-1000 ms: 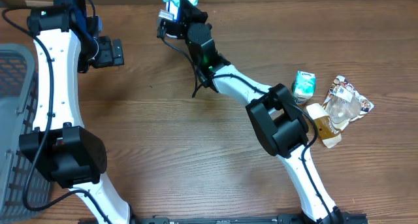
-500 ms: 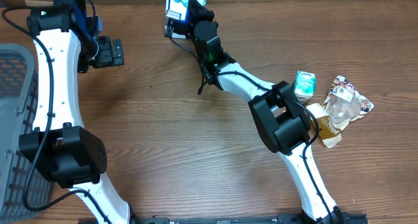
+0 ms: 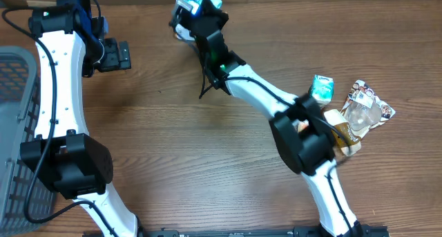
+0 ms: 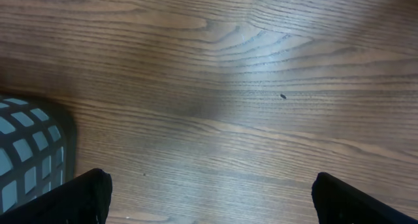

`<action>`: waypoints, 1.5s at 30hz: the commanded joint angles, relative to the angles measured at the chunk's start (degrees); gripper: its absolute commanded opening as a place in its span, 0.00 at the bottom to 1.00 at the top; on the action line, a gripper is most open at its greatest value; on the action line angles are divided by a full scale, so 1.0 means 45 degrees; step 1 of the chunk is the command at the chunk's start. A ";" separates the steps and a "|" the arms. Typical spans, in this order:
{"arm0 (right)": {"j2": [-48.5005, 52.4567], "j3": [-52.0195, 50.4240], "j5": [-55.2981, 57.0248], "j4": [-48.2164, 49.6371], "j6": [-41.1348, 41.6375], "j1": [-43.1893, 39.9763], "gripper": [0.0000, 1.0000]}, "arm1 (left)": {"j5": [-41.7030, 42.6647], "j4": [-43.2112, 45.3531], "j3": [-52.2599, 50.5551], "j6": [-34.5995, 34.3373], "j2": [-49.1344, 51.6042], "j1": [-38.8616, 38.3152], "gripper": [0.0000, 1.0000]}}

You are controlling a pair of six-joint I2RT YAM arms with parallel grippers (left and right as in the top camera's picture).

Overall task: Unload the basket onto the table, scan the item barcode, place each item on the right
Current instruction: 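Place the wipes pack beside the orange pack and release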

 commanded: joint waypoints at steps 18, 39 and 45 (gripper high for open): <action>-0.5037 -0.0874 -0.8500 -1.7626 1.5674 -0.0753 0.04 | 0.0049 0.0015 0.0005 0.0131 -0.0345 -0.0015 1.00; -0.5139 -0.4070 -0.4464 -2.1420 1.8574 -0.4969 0.27 | 0.0049 0.0015 0.0005 0.0131 -0.0345 -0.0015 1.00; -0.5270 -0.4065 -0.4153 -2.1721 1.8520 -0.5508 0.85 | 0.0049 0.0015 0.0005 0.0131 -0.0345 -0.0015 1.00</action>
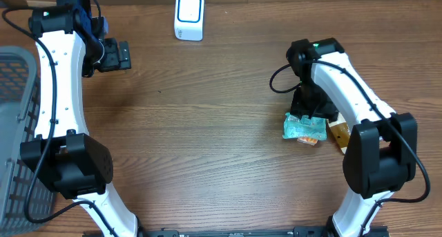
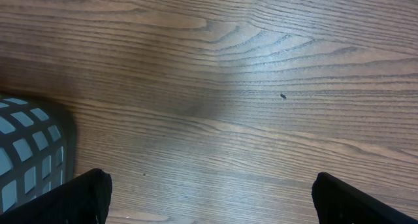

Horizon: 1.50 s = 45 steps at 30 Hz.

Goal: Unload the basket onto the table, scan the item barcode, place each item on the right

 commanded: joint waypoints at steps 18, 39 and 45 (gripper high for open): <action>-0.8063 0.0257 -0.6266 0.2739 -0.4328 0.0583 1.00 | 0.0049 0.0010 0.0005 0.0136 -0.0345 -0.0015 1.00; -1.2692 0.0189 -0.5372 0.1161 -0.4376 0.0583 1.00 | 0.0049 0.0010 0.0005 0.0136 -0.0345 -0.0015 1.00; -1.3265 -0.1894 -0.4289 0.3876 -0.4605 -0.0029 1.00 | 0.0049 0.0010 0.0005 0.0136 -0.0345 -0.0015 1.00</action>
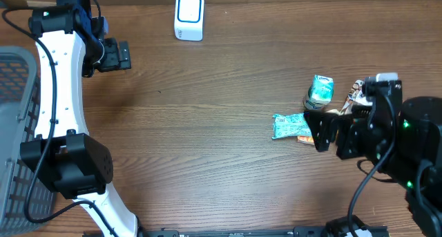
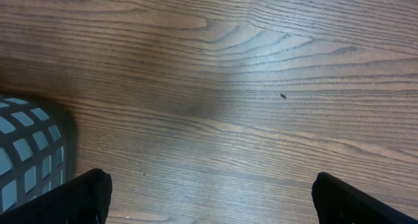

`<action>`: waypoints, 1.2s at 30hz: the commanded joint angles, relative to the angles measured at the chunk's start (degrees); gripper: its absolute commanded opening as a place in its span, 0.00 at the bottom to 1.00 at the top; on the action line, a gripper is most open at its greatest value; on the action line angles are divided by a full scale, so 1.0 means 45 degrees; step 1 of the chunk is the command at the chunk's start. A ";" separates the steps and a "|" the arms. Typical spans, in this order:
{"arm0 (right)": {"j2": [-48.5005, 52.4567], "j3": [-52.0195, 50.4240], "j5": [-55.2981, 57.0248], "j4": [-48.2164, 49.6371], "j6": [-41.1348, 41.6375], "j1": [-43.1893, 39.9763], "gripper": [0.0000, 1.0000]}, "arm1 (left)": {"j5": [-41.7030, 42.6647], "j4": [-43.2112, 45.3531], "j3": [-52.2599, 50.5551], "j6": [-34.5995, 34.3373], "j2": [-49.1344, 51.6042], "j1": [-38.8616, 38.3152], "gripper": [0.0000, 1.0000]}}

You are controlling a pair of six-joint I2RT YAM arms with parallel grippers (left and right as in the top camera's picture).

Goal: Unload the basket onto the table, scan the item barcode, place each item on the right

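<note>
A teal snack packet point(image 1: 289, 125) lies flat on the wooden table, right of centre. My right gripper point(image 1: 321, 130) hovers just right of it, raised toward the camera; its black fingers look spread and hold nothing. The white barcode scanner point(image 1: 189, 16) stands at the table's far edge, uncovered. My left gripper point(image 1: 119, 56) hangs at the far left; in the left wrist view it point(image 2: 209, 198) is open over bare wood, with only the fingertips point(image 2: 85, 194) showing.
A small teal carton point(image 1: 320, 88), a clear crinkled wrapper point(image 1: 362, 102) and an orange-brown item point(image 1: 304, 137) lie near the packet. A grey mesh basket point(image 1: 14, 126) stands off the table's left side, and its corner point(image 2: 29, 152) shows in the left wrist view.
My right arm has drawn back toward the right and risen. It was pressed over the packet; now the packet lies free on the table, slightly further left. The left arm has not moved.
First my right arm stretched across to the scanner, holding the teal packet over it. Then the arm was back at the right with the packet down on the table beside the other items. Now the packet lies released and the arm is withdrawn. The left arm stayed still.
</note>
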 commanded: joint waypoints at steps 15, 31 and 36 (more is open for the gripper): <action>-0.7631 -1.2857 0.0491 1.1191 -0.0996 -0.1598 1.00 | 0.0049 0.0015 0.0005 0.0136 -0.0345 -0.0015 1.00; -1.1968 -1.8894 0.0010 1.4897 -0.1001 -0.1593 1.00 | 0.0049 0.0015 0.0005 0.0136 -0.0345 -0.0015 1.00; -1.2016 -1.8894 0.0015 1.4902 -0.1001 -0.1593 1.00 | 0.0049 0.0015 0.0005 0.0136 -0.0345 -0.0015 1.00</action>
